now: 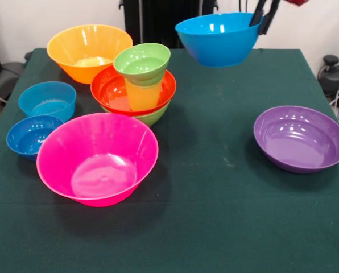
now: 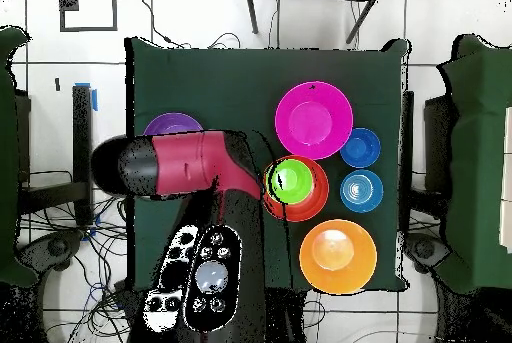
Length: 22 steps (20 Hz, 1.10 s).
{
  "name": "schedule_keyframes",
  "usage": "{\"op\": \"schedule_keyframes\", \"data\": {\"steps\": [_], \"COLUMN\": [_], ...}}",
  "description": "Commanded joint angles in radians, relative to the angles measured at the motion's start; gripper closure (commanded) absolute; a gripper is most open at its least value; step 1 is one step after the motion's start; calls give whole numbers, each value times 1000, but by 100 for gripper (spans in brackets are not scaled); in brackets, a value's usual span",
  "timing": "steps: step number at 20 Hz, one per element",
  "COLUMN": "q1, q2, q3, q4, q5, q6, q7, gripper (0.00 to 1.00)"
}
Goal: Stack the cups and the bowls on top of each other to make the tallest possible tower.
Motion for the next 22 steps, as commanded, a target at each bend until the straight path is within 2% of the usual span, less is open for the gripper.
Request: {"op": "schedule_keyframes", "data": {"steps": [1,9,15,22], "q1": [-60,-116,-170,-195], "q2": [49,-33,-56,-59], "q3": [157,206,279,288], "q4": [7,32,72,46], "q5": [-44,-27,39,-47], "q6": [163,278,349,353], "q7": [-243,-267,-265,-290], "gripper": [100,100,100,100]}}
